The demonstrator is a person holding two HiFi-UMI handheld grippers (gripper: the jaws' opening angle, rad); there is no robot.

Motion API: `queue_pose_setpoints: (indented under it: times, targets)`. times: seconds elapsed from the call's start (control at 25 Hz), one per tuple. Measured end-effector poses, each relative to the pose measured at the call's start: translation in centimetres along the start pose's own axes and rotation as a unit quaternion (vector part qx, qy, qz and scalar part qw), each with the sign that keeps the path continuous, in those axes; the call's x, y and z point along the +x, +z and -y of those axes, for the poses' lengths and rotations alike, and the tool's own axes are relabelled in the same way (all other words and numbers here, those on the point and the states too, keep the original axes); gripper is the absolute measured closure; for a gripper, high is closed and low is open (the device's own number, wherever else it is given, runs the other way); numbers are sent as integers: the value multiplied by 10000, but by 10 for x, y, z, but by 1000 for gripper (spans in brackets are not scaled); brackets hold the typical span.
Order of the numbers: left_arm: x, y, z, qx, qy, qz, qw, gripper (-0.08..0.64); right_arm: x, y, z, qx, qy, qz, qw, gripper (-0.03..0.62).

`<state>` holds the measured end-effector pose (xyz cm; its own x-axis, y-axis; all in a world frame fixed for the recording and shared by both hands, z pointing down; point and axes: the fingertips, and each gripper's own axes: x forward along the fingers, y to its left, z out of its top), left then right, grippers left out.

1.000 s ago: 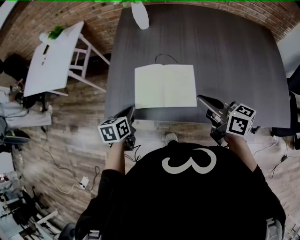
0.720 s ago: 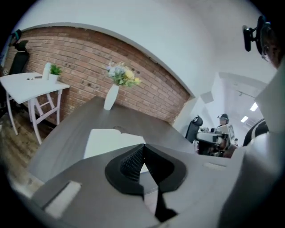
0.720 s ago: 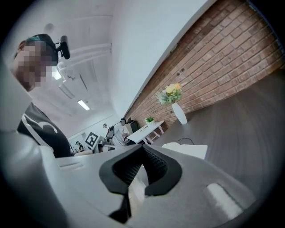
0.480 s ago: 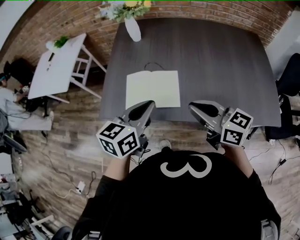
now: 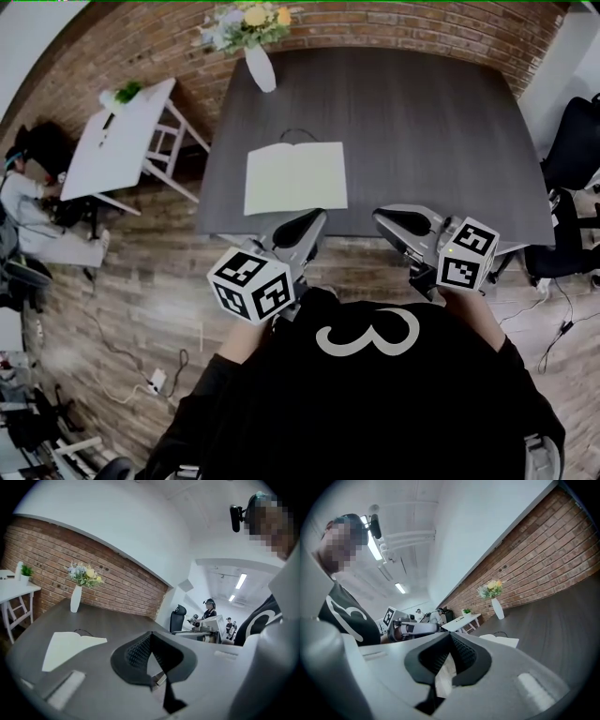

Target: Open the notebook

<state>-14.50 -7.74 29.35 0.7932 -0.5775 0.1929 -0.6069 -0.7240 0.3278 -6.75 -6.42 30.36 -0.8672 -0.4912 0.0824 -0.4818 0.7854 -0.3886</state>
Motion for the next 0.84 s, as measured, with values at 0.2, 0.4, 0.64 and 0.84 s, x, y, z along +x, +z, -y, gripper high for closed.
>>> queue_pose_setpoints:
  times: [0.2,0.4,0.64,0.84]
  targets:
    - [3,8,12,132,-48,40,9999,543,-10,6,-4,-5,55,84,9999,592]
    - [3,15,19,263,-90,68,9996,543,-12,12,-9,-76,92,135,9998,592]
    - [7,10,28,274,-163,124,9994,543,-23,7,-7,-80,30,160,9998,592]
    - [8,9,31,328,-136,126,9993,543,-26,6,-8,-96,36,177,9998,592]
